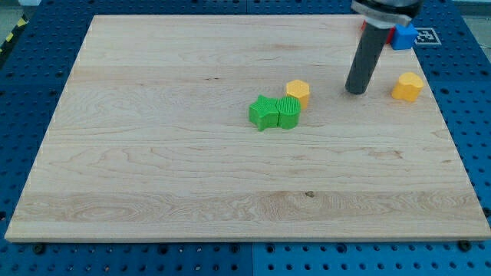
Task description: Move the yellow heart horizontally right to the hexagon
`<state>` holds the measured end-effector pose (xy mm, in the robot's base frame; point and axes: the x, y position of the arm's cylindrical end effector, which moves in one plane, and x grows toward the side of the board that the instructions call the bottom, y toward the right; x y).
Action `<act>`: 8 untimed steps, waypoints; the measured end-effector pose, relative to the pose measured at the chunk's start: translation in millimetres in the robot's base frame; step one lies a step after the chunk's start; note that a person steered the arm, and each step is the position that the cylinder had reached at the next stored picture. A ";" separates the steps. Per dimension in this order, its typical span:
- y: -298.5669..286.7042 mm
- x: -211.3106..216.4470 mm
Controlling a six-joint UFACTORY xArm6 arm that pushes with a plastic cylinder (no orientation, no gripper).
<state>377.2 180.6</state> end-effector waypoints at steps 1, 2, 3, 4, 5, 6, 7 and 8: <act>1.4 -25.9; 11.4 -49.7; 106.9 -67.5; 163.5 -47.0; 164.4 -33.4; 140.8 -4.9; 88.2 2.4; 22.4 2.2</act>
<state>379.4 202.9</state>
